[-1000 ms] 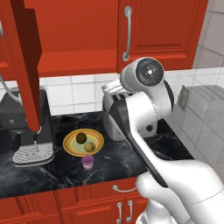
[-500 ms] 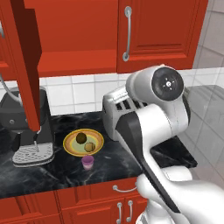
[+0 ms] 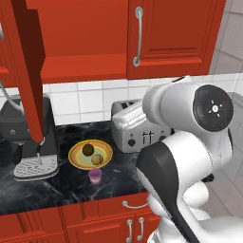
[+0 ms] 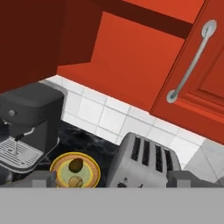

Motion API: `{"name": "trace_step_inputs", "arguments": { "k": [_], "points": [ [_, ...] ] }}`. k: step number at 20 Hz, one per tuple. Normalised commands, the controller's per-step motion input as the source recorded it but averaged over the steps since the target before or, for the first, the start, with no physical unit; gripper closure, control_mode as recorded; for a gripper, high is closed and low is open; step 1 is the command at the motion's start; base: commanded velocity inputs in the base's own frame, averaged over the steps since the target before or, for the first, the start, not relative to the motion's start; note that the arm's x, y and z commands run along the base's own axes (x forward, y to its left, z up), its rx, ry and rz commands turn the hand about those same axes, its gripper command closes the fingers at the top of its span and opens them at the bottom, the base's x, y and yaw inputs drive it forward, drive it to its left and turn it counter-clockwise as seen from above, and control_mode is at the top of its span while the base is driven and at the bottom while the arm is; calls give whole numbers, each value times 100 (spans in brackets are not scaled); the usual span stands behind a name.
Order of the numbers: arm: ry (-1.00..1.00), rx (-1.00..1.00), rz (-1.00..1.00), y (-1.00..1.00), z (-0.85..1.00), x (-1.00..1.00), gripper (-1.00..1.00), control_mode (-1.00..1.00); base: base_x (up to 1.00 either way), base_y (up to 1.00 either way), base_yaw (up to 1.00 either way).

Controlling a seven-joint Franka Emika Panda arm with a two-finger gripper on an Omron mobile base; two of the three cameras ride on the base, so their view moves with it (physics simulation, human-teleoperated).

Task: Pick the avocado and bread from the counter and place them on the plate. Then pick the jam from the cabinet and place it next to the plate. Lastly close the cabinet door.

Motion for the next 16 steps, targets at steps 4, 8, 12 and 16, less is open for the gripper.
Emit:
{"name": "trace_step_inputs", "arguments": {
  "k": [4,8,12,16],
  "points": [
    [0,0,10,17,20,-65,-100,-100,0,0,0],
    [0,0,10,28,6,-58,-100,-100,0,0,0],
    [0,-1,8,41,0,-49,-100,-100,0,0,0],
    [0,-2,7,45,0,-44,-100,-100,0,0,0]
  ]
}}
